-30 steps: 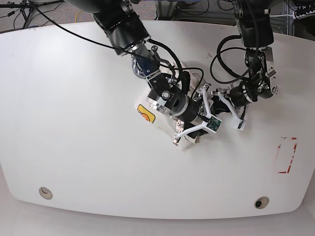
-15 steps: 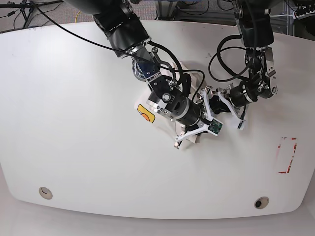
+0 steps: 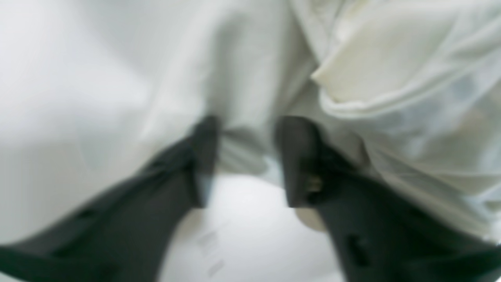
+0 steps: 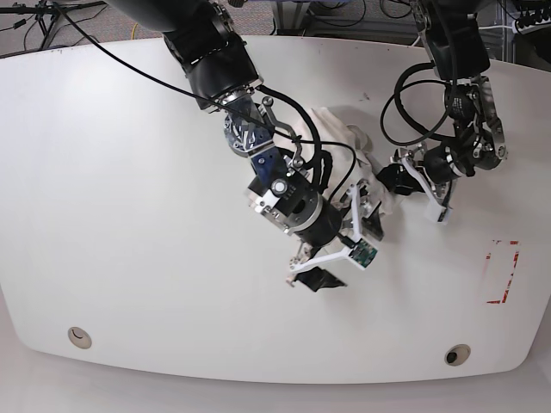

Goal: Fold the T-shirt properly
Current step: 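Tuck and smooth the folded bundle with the right gripper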

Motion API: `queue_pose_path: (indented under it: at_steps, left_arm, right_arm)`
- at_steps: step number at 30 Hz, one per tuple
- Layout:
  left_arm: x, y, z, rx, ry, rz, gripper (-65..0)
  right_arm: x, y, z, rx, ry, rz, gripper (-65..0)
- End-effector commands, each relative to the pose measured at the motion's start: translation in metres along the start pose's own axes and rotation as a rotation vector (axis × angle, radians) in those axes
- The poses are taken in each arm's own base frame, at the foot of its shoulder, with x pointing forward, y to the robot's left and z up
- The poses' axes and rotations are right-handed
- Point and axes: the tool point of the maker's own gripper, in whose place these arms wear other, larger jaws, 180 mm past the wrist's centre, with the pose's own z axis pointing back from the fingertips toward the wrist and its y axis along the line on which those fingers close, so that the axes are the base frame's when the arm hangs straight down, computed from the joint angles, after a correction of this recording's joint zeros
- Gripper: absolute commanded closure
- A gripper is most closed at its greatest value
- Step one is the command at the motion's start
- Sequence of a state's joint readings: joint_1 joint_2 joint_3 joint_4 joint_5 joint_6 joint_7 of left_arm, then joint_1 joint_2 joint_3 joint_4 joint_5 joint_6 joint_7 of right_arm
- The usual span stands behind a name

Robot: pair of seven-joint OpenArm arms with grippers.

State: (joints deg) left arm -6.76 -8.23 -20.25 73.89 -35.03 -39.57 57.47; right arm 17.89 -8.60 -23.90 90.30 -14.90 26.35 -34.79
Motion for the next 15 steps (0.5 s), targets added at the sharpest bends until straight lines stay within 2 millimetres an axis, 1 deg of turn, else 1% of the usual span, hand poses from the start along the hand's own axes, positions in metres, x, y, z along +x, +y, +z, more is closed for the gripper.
queue_pose_path:
  at_steps: [1,2,4,6,7,11,13,15]
  left_arm:
    - [0.039,-0.006,0.015,-0.024,-0.13,-0.027,-37.5]
    - [0.042,-0.005,0.018,-0.021,-0.141,-0.03,-38.1]
    - [0.051,0.002,0.032,-0.006,-0.163,-0.036,-38.5]
    - [0.056,0.006,0.04,-0.009,-0.178,-0.03,-38.5]
    - [0.058,0.007,0.043,-0.013,-0.189,-0.025,-38.5]
    - [0.07,0.004,0.057,-0.057,-0.251,-0.003,-38.5]
    - [0.076,0.006,0.065,-0.079,-0.281,0.003,-38.5]
    - [0.081,0.009,0.076,-0.092,-0.302,0.006,-38.5]
  right_arm:
    - [0.014,-0.027,0.003,-0.055,-0.047,-0.032,-56.0]
    - [0.011,-0.029,0.002,-0.054,-0.042,-0.045,-56.0]
    - [0.002,-0.031,-0.002,-0.033,-0.034,-0.113,-55.8]
    - [0.001,-0.035,-0.005,-0.012,-0.05,-0.186,-55.2]
    - [0.0,-0.036,-0.006,-0.002,-0.056,-0.218,-54.5]
    - [-0.015,-0.038,-0.013,0.05,-0.063,-0.393,-51.4]
    - [-0.016,-0.045,-0.016,0.063,-0.077,-0.462,-49.9]
    - [-0.019,-0.043,-0.021,0.092,-0.078,-0.521,-48.7]
